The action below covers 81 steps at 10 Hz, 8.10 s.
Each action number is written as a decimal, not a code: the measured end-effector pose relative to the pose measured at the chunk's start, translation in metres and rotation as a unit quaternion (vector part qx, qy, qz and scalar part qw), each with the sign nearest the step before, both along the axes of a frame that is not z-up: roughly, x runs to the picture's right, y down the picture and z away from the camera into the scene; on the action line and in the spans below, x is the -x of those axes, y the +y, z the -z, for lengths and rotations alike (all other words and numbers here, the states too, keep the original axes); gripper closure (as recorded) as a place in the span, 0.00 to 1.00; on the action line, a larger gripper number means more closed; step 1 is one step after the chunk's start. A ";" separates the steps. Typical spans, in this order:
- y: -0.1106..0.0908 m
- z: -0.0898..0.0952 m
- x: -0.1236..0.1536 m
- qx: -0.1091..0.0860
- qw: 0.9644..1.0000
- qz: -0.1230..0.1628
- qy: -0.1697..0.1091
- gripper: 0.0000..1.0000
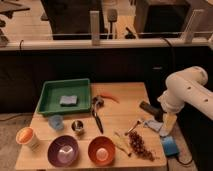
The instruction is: Place grapes in red bowl
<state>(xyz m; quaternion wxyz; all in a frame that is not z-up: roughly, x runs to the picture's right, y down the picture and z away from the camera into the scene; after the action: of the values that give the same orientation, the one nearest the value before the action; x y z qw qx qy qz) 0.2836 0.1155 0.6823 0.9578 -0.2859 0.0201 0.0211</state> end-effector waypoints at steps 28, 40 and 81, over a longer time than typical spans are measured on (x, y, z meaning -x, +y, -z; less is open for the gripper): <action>0.128 -0.025 0.062 0.012 0.992 0.088 -0.088 0.20; 0.156 -0.034 0.070 0.021 0.992 0.050 -0.110 0.20; 0.204 -0.070 0.092 0.056 0.986 -0.013 -0.154 0.39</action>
<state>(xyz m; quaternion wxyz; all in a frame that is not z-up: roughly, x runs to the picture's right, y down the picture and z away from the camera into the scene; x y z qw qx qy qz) 0.1918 0.3195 0.7526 0.9315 -0.3396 -0.1301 -0.0118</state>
